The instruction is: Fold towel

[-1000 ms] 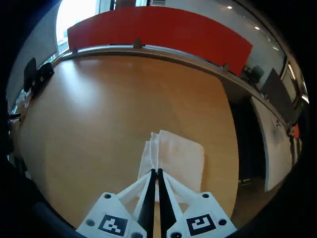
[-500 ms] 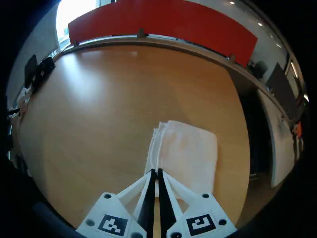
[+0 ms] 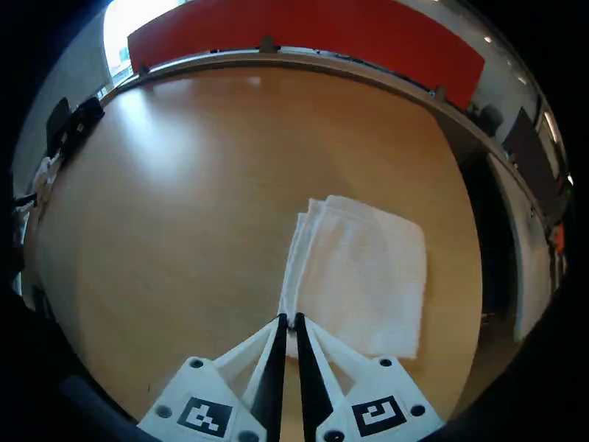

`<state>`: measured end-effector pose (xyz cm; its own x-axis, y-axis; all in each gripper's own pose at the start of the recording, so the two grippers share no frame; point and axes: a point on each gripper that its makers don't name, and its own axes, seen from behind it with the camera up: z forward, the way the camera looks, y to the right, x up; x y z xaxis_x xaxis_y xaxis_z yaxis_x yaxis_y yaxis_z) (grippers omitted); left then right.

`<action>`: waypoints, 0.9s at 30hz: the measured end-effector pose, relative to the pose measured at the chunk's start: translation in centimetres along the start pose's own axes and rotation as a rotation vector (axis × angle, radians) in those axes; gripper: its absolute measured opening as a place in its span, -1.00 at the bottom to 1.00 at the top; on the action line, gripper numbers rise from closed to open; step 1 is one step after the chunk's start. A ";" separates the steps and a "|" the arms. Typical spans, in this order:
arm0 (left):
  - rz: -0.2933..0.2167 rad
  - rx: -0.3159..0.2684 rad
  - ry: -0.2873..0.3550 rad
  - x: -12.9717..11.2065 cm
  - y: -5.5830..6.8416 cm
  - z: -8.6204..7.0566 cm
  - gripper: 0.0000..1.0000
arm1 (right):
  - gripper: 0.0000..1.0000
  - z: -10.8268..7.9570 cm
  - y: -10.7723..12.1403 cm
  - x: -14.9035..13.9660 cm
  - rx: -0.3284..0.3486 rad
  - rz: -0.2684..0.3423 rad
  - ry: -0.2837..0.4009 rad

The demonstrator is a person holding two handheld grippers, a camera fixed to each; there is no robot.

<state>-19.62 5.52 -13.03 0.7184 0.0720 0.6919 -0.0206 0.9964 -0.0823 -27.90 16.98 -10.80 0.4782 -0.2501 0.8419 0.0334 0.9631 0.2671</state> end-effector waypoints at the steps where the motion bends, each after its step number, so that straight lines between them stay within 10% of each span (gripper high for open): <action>1: -0.001 0.001 0.000 0.0 0.0 0.0 0.91 | -0.79 0.1 0.0 -0.1 0.001 0.001 -0.002; 22: -0.003 0.006 -0.004 0.1 0.0 0.1 0.91 | -0.60 0.4 -0.3 -0.8 0.045 -0.003 -0.022; 27: -0.003 0.007 -0.003 0.2 0.0 0.1 0.91 | 0.00 0.2 -0.2 -0.8 0.048 0.002 -0.016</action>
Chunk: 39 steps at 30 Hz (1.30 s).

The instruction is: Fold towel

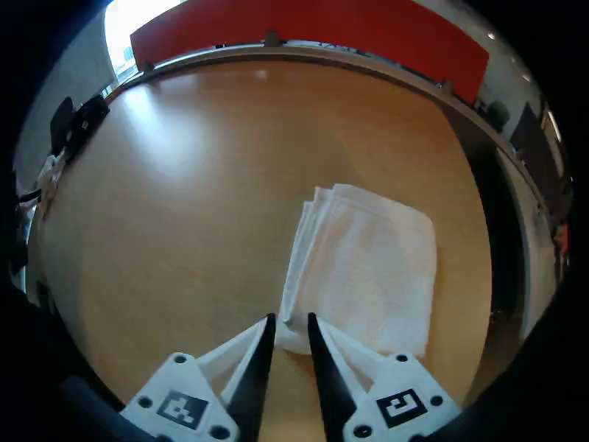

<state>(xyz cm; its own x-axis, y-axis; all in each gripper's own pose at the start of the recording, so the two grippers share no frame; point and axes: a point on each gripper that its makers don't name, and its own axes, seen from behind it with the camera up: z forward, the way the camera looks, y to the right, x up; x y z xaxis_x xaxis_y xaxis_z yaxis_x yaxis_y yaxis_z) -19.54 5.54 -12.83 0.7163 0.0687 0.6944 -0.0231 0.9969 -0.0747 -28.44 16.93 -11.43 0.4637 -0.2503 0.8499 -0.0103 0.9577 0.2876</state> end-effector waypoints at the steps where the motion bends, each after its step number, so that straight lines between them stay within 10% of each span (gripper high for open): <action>1: -0.001 0.000 0.000 0.0 0.0 0.0 0.91 | 0.15 -0.1 0.0 0.0 0.001 0.001 0.003; 8: -0.004 0.004 0.001 0.2 -0.2 0.1 0.91 | 0.98 -0.6 0.3 0.2 -0.016 0.001 0.021; 39: -0.034 0.017 0.011 0.6 -1.2 0.9 0.91 | 1.00 -2.2 0.7 2.9 -0.108 0.199 0.201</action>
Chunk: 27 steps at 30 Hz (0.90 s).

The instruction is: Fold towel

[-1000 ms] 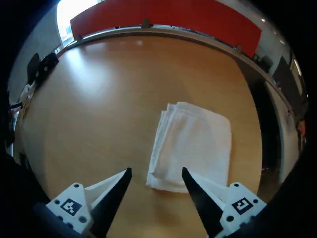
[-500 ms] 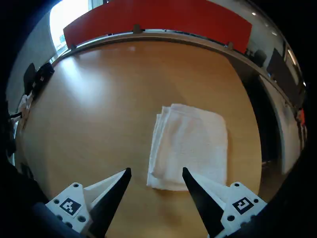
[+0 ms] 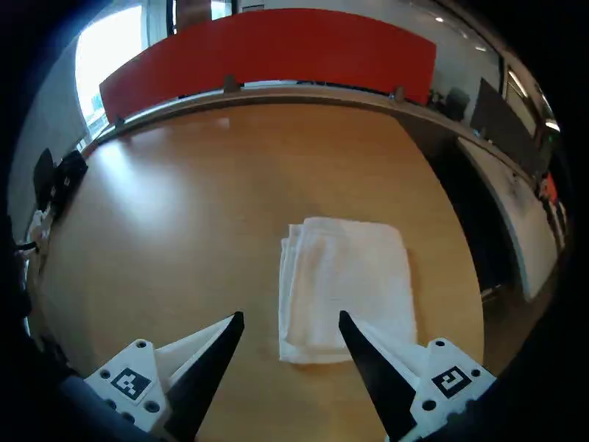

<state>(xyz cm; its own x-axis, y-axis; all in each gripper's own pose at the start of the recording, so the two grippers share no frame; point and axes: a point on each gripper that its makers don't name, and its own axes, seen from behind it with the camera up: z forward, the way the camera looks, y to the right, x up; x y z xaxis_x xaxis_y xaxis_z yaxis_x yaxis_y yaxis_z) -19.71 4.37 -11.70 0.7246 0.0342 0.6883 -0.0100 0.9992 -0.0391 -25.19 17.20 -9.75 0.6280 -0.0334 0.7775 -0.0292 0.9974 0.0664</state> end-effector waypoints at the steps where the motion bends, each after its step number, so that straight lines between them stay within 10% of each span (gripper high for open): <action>1: -0.001 0.001 0.001 0.0 -0.1 0.0 0.91 | 1.00 -0.1 0.0 0.3 -0.007 0.008 0.014; 27: -0.064 0.022 0.067 2.0 -1.7 0.6 0.91 | 1.00 -3.8 0.5 7.5 -0.145 0.094 0.410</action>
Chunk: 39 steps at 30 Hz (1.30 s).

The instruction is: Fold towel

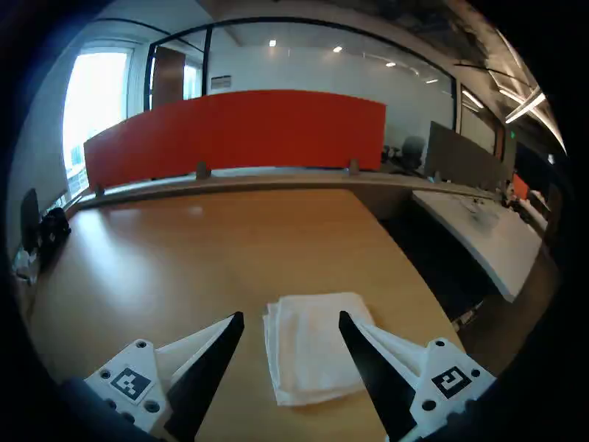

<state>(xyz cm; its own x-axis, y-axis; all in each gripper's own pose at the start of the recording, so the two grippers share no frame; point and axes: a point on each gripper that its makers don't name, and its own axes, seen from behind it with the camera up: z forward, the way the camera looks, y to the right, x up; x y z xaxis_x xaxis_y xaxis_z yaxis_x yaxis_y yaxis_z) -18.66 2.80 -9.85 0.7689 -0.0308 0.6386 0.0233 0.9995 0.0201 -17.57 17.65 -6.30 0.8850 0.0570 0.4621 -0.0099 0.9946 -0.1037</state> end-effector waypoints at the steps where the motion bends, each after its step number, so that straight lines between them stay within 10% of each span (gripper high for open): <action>1: -0.005 -0.001 0.004 0.1 0.0 0.0 0.91 | 1.00 -0.1 -0.1 0.3 0.000 0.009 0.015; 24: -0.048 -0.012 0.141 4.6 -0.9 0.6 0.91 | 1.00 -1.5 -0.5 8.3 -0.061 0.046 0.271; 39: -0.077 -0.056 0.307 10.1 -1.2 0.3 0.91 | 1.00 -2.1 -4.9 11.2 -0.012 -0.018 0.317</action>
<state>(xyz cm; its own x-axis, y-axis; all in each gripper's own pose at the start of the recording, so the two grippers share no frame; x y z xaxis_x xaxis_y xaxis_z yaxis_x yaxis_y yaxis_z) -11.08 1.32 -3.22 0.9204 -0.1133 0.3743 0.1174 0.9930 0.0119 -6.63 13.26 -2.46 0.9861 0.0080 0.1662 0.0104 0.9940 -0.1093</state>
